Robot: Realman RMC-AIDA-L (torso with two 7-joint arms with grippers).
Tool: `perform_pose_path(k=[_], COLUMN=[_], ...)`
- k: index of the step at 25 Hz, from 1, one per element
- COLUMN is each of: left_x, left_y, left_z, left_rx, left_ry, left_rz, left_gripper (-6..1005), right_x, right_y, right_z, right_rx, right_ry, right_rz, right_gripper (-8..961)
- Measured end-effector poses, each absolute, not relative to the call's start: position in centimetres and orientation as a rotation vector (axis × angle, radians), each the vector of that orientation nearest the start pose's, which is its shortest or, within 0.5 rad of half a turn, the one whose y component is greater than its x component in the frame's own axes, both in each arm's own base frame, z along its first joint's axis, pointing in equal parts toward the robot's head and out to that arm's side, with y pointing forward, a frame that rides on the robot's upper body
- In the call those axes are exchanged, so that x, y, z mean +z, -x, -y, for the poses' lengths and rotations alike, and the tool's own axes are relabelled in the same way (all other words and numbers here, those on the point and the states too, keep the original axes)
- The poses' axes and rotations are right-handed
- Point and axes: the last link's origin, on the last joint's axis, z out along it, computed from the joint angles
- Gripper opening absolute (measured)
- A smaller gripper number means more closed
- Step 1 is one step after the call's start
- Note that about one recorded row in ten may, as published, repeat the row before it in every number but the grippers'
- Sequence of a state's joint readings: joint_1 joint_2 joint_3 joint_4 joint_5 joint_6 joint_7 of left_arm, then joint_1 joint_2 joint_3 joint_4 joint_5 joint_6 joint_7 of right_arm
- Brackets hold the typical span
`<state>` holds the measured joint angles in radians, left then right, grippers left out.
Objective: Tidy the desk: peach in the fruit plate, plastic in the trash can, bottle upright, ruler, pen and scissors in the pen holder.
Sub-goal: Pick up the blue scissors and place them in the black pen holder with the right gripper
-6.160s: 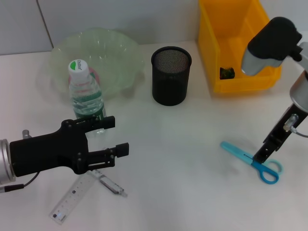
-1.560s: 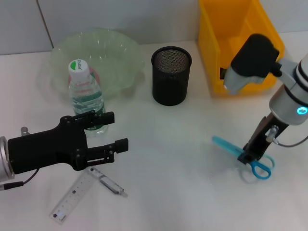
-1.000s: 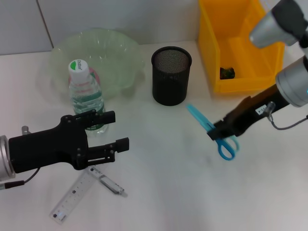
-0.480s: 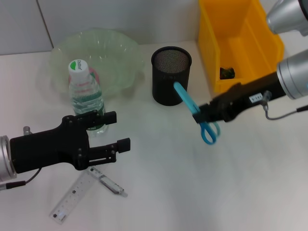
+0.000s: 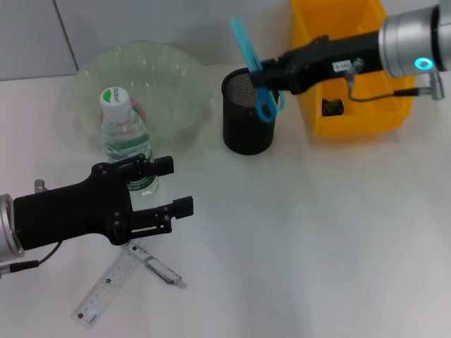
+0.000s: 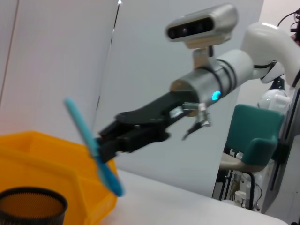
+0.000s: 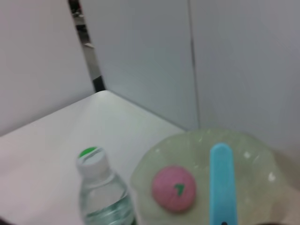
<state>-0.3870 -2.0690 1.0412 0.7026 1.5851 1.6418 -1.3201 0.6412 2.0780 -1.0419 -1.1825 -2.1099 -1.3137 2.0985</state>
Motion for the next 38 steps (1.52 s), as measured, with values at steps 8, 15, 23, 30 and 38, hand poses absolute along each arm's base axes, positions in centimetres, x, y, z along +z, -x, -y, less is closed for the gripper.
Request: perform_pose_path(k=[8, 15, 23, 30, 38], left_x=[-0.4, -0.5, -0.1, 0.0, -0.2], left_y=[23.1, 23.2, 23.6, 23.7, 24.2], left_z=[-30.0, -30.4, -30.5, -30.4, -30.3], left_rx=[-1.056, -1.101, -1.111, -1.123, -1.097], left_ry=[2.750, 2.681, 2.633, 2.606, 2.590], left_rz=[0.424, 0.469, 0.467, 0.445, 0.406], left_gripper=[801, 801, 801, 801, 801], right_x=[4.6, 6.6, 6.0, 4.5, 1.9], right_y=[-13.7, -14.0, -13.6, -12.3, -14.0], right_z=[-41.9, -43.1, -43.5, -43.6, -43.3], right_rx=[0.288, 0.022, -0.199, -0.359, -0.626], right_ry=[2.517, 2.380, 2.220, 2.092, 1.789], right_rz=[-0.336, 0.043, 0.587, 0.959, 1.320], right_gripper=[237, 236, 236, 236, 236])
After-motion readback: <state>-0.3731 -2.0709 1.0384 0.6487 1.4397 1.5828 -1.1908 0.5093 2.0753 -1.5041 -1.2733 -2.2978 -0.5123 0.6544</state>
